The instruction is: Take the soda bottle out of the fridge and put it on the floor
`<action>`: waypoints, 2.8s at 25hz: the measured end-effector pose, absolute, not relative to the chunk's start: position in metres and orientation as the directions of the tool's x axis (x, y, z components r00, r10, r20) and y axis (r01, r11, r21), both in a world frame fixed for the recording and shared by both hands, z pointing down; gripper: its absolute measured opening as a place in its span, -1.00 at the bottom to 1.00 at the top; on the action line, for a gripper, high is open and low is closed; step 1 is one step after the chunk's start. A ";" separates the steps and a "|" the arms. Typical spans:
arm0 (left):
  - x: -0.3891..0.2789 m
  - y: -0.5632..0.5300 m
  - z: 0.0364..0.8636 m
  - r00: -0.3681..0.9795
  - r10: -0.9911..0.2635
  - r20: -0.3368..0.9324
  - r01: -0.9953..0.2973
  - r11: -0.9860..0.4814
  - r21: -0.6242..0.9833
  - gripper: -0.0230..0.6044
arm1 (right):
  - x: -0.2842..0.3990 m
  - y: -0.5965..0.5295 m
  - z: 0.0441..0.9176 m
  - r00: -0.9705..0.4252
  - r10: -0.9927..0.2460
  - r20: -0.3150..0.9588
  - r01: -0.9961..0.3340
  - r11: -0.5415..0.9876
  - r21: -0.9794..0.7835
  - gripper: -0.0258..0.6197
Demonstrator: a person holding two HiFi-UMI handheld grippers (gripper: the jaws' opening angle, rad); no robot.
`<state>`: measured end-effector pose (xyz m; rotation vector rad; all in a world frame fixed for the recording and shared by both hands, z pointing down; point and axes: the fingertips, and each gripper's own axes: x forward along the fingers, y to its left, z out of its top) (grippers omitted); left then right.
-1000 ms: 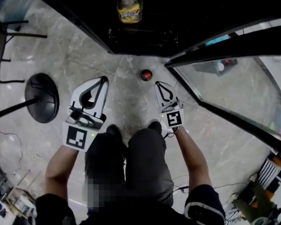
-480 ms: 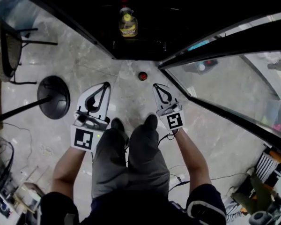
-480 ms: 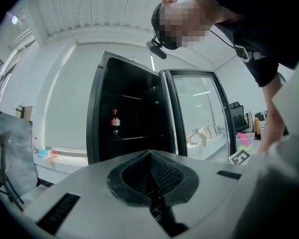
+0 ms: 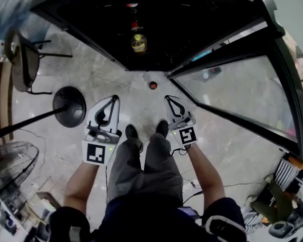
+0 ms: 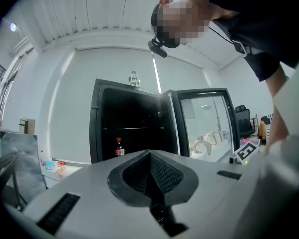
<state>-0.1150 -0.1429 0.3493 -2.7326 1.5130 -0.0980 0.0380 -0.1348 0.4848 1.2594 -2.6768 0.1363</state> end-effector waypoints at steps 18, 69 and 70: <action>-0.106 -0.118 0.155 0.522 -0.852 0.031 -0.852 -0.523 -0.023 -0.85 | 0.054 -0.113 0.232 -0.614 -0.774 0.153 -0.787 0.616 -0.040 -0.86; -0.138 -0.042 0.011 0.435 -0.899 -0.052 -0.900 -0.436 0.015 -0.85 | 0.065 -0.042 0.007 -0.529 -0.844 0.087 -0.838 0.536 0.101 -0.86; -0.138 -0.042 0.010 0.435 -0.899 -0.056 -0.900 -0.436 0.013 -0.85 | 0.065 -0.042 0.006 -0.529 -0.844 0.088 -0.838 0.536 0.103 -0.86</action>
